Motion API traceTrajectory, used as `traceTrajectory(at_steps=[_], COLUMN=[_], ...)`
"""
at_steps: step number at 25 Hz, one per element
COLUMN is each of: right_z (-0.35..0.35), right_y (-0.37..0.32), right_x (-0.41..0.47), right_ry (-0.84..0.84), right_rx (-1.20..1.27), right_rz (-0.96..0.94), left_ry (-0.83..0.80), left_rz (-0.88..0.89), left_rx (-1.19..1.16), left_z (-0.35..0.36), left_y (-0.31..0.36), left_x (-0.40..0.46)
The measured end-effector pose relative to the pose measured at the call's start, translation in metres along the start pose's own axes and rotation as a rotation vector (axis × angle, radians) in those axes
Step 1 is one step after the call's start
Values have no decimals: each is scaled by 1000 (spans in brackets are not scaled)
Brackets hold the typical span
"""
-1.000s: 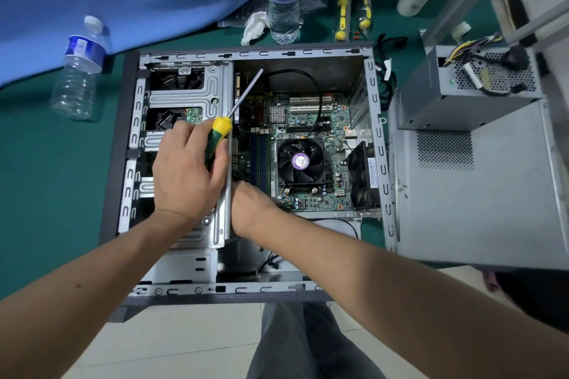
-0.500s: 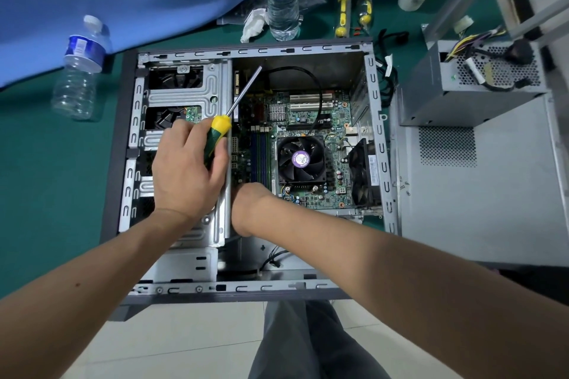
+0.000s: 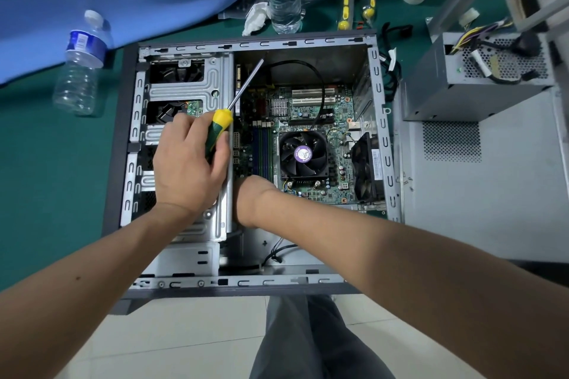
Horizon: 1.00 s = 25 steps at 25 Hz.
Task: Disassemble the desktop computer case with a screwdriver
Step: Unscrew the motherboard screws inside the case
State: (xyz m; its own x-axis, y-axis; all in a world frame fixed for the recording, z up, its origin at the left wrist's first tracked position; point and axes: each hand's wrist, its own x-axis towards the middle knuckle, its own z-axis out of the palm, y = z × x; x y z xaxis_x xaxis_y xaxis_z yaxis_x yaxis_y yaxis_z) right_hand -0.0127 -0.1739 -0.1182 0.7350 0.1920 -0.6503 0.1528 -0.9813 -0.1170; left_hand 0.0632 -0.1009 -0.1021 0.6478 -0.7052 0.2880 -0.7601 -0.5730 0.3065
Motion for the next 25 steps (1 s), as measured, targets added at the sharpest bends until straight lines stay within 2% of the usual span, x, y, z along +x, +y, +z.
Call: traceTrajectory(at_steps=[4, 5, 8, 11, 16, 18, 22, 25], right_z=[8, 10, 12, 10, 11, 13, 14, 12], right_y=[-3, 0, 8, 1, -7, -11, -13, -14], right_x=[8, 7, -4, -8, -14, -16, -12, -9], right_ry=[33, 73, 270, 346, 421, 403, 369, 322], right_rx=[-23, 60, 547, 840, 860, 833, 863, 765], right_rz=[-49, -50, 57, 174, 267, 267, 394, 295], left_ry=[-3, -2, 3, 3, 9, 9, 8, 5], left_rz=[-1, -4, -5, -6, -6, -3, -8, -10], left_rx=[3, 5, 4, 8, 7, 11, 18, 19], left_z=[0, 0, 0, 2, 2, 2, 2, 3], left_y=[0, 0, 0, -1, -1, -1, -2, -1], left_x=[0, 0, 0, 0, -1, -1, -1, -1])
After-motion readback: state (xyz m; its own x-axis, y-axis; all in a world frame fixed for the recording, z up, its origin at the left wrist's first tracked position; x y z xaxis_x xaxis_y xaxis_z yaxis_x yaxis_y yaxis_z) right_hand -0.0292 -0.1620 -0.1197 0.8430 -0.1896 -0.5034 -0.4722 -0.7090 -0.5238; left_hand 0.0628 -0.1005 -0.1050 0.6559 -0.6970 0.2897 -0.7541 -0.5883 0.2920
